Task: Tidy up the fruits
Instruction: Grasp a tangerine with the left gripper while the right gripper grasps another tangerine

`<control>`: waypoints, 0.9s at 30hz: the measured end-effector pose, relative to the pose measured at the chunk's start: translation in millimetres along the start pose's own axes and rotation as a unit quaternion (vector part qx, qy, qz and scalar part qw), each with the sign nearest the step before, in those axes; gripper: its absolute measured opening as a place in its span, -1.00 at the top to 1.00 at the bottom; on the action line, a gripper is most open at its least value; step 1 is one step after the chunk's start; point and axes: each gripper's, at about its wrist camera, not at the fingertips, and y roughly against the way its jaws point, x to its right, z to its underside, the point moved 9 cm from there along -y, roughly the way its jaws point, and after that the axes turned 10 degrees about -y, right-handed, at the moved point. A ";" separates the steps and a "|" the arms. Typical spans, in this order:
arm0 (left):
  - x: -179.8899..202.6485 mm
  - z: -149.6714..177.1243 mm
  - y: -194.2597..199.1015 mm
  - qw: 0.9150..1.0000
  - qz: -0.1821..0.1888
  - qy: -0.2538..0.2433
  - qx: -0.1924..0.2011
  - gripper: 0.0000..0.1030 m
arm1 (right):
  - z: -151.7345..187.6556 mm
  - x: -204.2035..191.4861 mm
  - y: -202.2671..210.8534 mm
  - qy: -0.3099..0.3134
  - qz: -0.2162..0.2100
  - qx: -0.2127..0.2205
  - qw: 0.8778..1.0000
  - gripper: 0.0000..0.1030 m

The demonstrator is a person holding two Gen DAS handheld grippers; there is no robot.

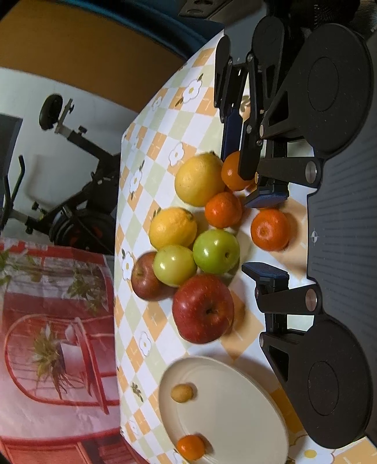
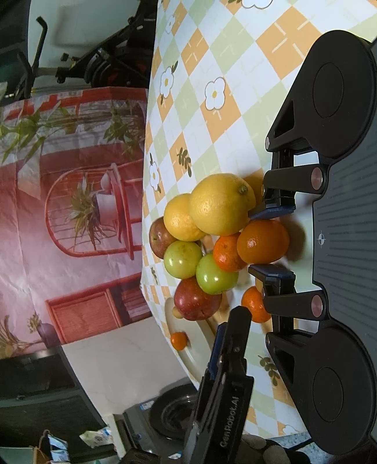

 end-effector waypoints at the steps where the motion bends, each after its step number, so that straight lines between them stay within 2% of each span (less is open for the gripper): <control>1: 3.6 -1.2 0.3 1.000 0.003 -0.009 0.002 0.16 | 0.4 1.1 1.5 -0.003 0.002 0.002 1.000 0.41; 10: 39.7 -6.2 -7.8 0.994 0.026 -0.107 0.004 0.17 | 1.5 24.2 21.4 -0.041 0.016 0.018 0.999 0.41; 15: 43.8 -3.0 -15.8 0.992 0.029 -0.121 -0.006 0.22 | 2.0 27.3 21.7 -0.051 0.013 0.020 0.998 0.41; 18: 44.0 -2.3 -18.1 0.992 0.033 -0.120 -0.009 0.33 | 2.6 26.4 20.9 -0.050 0.012 0.018 0.999 0.41; 27: 47.4 -2.0 -22.6 0.989 0.020 -0.143 -0.014 0.39 | 2.4 27.8 20.6 -0.056 0.012 0.017 0.998 0.41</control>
